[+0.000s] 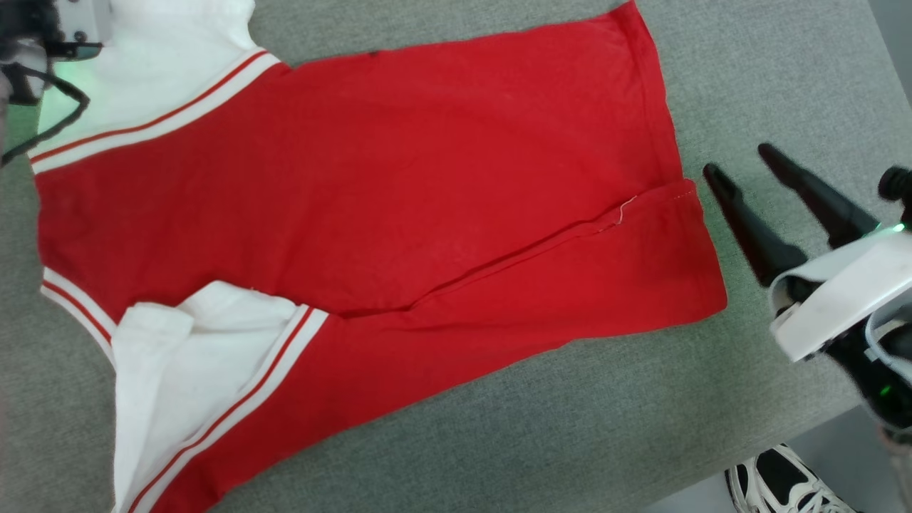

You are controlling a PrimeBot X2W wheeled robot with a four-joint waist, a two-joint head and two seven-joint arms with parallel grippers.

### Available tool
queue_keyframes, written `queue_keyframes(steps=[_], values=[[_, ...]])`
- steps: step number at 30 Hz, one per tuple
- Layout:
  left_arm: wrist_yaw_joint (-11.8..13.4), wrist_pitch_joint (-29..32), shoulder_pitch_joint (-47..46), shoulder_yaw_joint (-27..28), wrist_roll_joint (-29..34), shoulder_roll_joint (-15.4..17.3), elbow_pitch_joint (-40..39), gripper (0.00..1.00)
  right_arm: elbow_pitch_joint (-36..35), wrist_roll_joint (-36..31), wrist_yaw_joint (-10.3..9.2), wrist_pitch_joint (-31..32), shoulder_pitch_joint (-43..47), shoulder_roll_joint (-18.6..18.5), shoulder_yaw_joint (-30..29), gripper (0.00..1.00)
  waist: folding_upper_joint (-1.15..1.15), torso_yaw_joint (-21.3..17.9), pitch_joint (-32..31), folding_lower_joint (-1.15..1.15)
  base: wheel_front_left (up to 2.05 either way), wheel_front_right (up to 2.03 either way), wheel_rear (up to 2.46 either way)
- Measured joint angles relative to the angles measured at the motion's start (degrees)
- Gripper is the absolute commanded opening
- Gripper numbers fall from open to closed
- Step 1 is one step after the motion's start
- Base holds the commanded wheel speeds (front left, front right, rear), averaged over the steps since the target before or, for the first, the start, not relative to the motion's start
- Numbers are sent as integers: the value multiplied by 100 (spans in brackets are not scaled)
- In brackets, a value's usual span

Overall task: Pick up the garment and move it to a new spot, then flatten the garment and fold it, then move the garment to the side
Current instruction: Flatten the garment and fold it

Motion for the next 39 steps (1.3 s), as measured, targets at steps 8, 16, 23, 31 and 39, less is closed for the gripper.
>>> queue_keyframes(steps=[8,16,23,31,39], values=[[-63,-225,-2,-40,-46,-158,69,0,283,269,0,723,-794,-531,65,100,0,151,-32,0,0,0,0],[-155,-318,-123,-151,-98,-413,-11,0,1421,642,0,2045,-2430,-944,524,100,0,464,24,0,0,0,0],[-178,-404,-298,-245,-199,-617,-141,0,2835,627,0,2242,-3660,-784,949,100,0,738,204,0,0,0,0],[-180,-450,-423,-392,-364,-712,-323,0,3919,939,0,2404,-4179,-528,1680,100,0,992,394,0,0,0,0],[-186,-425,-439,-528,-600,-655,-487,0,4285,1237,2,2060,-4468,-625,2094,0,0,1050,477,0,0,0,0]])
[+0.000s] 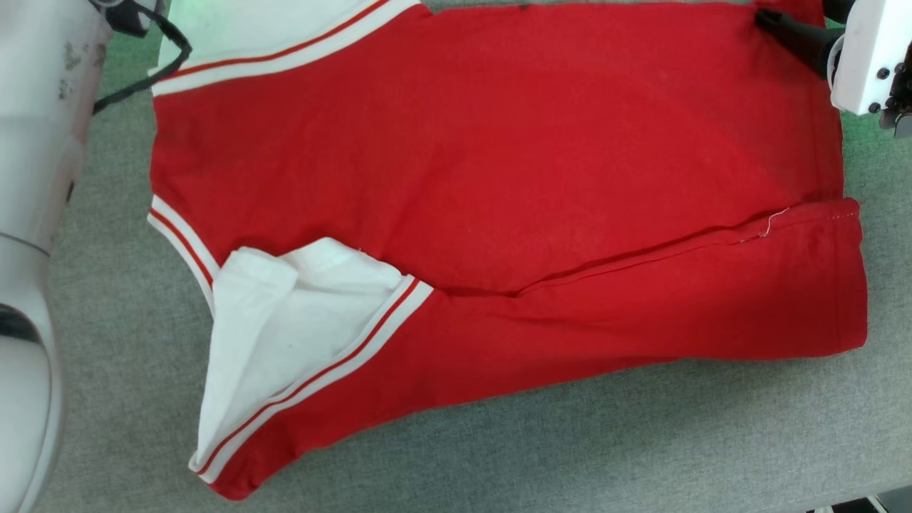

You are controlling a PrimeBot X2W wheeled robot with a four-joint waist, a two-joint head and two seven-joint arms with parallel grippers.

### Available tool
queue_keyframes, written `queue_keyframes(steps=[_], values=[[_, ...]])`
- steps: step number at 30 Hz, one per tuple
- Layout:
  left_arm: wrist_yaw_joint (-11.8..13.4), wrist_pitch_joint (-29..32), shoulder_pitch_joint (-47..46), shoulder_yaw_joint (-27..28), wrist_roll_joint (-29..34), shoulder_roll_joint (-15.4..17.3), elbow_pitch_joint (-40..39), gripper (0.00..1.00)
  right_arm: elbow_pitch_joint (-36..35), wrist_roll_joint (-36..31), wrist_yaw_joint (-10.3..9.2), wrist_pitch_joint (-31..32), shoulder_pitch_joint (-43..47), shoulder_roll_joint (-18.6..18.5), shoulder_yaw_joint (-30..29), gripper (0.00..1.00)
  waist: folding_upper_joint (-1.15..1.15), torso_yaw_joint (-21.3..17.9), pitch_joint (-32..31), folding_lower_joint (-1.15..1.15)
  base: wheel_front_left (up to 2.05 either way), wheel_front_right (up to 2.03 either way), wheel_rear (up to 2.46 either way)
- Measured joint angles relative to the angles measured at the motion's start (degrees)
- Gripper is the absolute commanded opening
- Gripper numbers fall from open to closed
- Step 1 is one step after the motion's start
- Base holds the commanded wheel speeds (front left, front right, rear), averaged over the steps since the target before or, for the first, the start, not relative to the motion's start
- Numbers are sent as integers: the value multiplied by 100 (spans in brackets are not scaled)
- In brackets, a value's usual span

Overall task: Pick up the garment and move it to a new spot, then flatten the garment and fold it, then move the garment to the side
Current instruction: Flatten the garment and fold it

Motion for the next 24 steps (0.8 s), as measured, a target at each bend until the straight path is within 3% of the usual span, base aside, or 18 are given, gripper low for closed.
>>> queue_keyframes(steps=[8,16,24], values=[[0,-146,120,-81,-314,-1,-144,0,236,287,0,-388,-33,-119,293,0,0,46,-144,0,0,0,0],[0,-789,561,-137,-761,64,-613,0,263,528,-1,-944,19,-219,443,0,0,133,-516,0,0,0,0],[0,-1477,1525,-175,-1570,538,-2034,0,-159,803,-1,-1187,593,-684,667,0,0,279,-1111,0,0,0,0]])
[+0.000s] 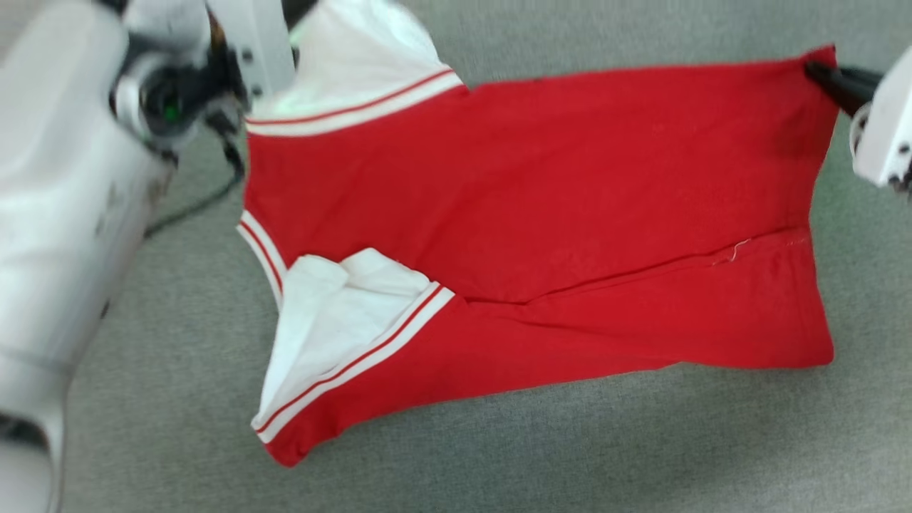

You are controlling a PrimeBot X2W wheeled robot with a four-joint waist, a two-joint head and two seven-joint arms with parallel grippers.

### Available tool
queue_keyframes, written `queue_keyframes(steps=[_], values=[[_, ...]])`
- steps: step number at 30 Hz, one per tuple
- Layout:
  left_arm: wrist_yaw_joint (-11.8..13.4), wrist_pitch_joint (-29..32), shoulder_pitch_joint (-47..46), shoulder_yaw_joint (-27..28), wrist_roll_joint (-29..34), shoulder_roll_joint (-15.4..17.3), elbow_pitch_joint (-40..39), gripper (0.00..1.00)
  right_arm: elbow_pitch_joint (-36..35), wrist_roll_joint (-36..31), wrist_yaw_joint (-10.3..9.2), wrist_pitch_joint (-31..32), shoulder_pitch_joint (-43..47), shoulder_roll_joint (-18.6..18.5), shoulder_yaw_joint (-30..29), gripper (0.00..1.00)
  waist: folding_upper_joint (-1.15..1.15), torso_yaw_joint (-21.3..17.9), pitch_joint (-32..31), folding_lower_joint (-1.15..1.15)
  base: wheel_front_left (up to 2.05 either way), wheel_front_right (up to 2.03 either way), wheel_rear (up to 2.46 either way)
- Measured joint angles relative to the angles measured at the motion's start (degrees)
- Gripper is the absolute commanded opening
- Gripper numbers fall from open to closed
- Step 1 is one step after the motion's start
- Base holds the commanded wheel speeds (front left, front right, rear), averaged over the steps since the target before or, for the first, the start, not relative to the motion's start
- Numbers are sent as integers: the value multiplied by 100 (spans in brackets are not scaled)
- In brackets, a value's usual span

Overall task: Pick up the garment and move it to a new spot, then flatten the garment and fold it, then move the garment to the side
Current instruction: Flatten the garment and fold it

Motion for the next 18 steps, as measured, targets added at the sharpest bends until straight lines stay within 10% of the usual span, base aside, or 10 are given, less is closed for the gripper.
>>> queue_keyframes(steps=[10,18], values=[[92,-735,1830,-32,-386,1099,-2018,0,-824,256,0,-154,1099,-658,45,0,0,267,-662,0,0,0,0],[1073,-1325,3365,142,-467,1906,-3828,0,-1578,297,0,-152,2004,-1143,-247,0,0,480,-839,0,0,0,0]])
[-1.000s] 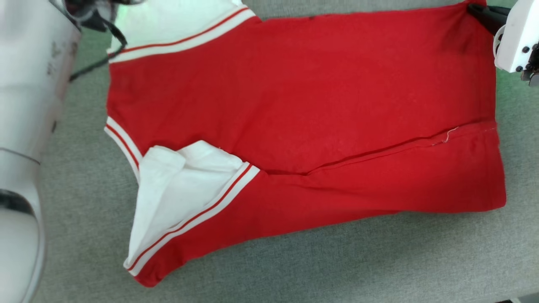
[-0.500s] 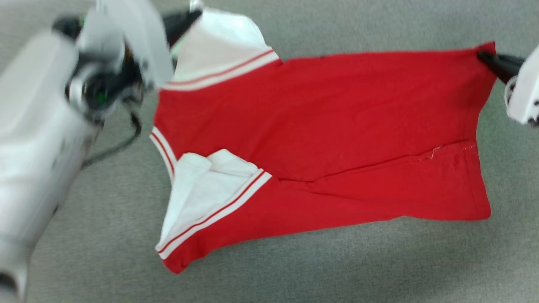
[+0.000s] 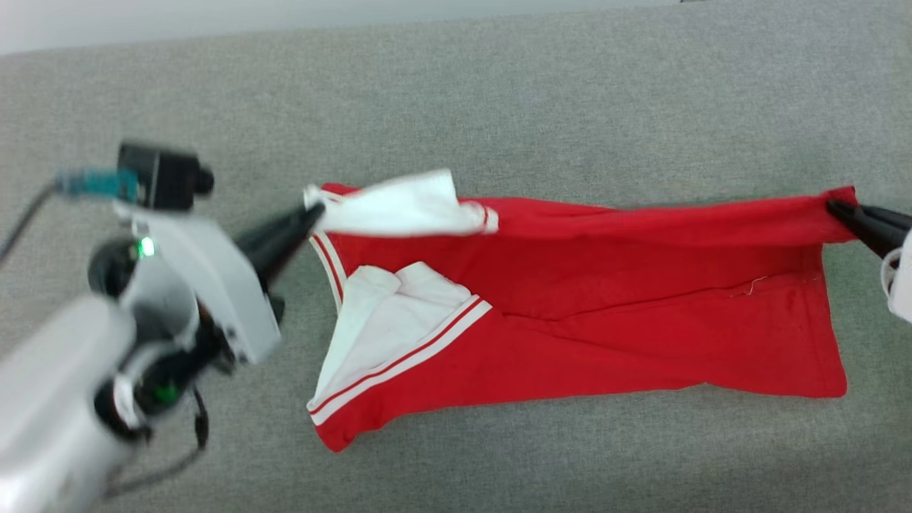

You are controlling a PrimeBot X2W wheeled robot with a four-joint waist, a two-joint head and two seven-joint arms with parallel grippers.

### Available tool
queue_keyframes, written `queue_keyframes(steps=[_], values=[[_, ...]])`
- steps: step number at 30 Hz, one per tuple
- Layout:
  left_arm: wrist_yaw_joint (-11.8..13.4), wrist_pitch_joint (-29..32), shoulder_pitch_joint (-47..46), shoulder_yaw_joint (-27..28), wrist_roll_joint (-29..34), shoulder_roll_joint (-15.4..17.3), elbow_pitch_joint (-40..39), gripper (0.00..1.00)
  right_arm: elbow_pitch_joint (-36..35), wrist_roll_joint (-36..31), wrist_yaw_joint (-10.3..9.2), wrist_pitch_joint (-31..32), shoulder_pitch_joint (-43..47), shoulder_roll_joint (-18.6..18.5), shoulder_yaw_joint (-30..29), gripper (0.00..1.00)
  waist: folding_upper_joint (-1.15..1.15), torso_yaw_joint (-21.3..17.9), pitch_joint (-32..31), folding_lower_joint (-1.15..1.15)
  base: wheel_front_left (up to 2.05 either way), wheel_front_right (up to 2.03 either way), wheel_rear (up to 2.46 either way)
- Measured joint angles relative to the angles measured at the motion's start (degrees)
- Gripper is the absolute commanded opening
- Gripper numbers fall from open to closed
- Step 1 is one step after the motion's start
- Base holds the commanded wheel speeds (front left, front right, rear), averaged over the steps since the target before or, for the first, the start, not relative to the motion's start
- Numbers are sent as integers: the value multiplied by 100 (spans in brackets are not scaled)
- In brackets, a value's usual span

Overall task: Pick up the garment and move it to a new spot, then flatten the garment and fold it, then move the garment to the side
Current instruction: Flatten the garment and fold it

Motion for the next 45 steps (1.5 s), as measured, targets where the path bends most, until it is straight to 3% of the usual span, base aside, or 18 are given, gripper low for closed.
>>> queue_keyframes(steps=[5,12,21,33,34,35,36,37,38,39,40,41,42,45], values=[[516,-465,781,126,-97,201,-866,0,-249,-49,0,-5,498,-120,-382,0,0,23,40,0,0,0,0],[784,-680,1344,33,-116,267,-1114,0,-409,-223,0,135,1048,98,-730,0,0,33,155,0,0,0,0],[809,-631,1403,-312,143,9,-623,0,-241,-689,0,310,1221,597,-898,0,0,20,345,0,0,0,0],[666,-555,1220,-519,289,-256,4,0,-191,-867,0,391,1218,777,-1046,0,0,5,449,0,0,0,0],[645,-555,1216,-528,290,-271,29,0,-188,-870,0,392,1218,782,-1046,4,0,4,443,0,0,0,0],[638,-567,1204,-528,304,-288,46,0,-181,-880,-1,403,1218,790,-1047,30,0,4,432,0,0,0,0],[638,-580,1199,-531,304,-309,67,5,-174,-883,-1,403,1222,805,-1057,52,0,5,419,0,0,0,0],[622,-610,1198,-535,321,-322,80,23,-163,-883,-1,386,1233,816,-1070,100,0,6,402,0,0,0,0],[617,-680,1198,-534,359,-339,97,39,-162,-882,-1,376,1249,831,-1082,100,0,7,379,0,0,0,0],[613,-749,1198,-521,368,-371,115,47,-160,-870,-1,332,1273,847,-1110,100,0,9,353,0,0,0,0],[594,-812,1201,-511,368,-407,122,75,-158,-832,-1,323,1302,869,-1151,100,0,11,324,0,0,0,0],[573,-884,1207,-498,375,-434,123,75,-158,-788,0,311,1351,877,-1196,100,0,16,287,0,0,0,0],[575,-954,1216,-479,382,-461,123,100,-158,-740,1,314,1400,867,-1224,100,0,23,244,0,0,0,0],[545,-1116,1266,-437,388,-504,64,100,-136,-649,0,353,1528,761,-1383,100,0,52,96,0,0,0,0]])
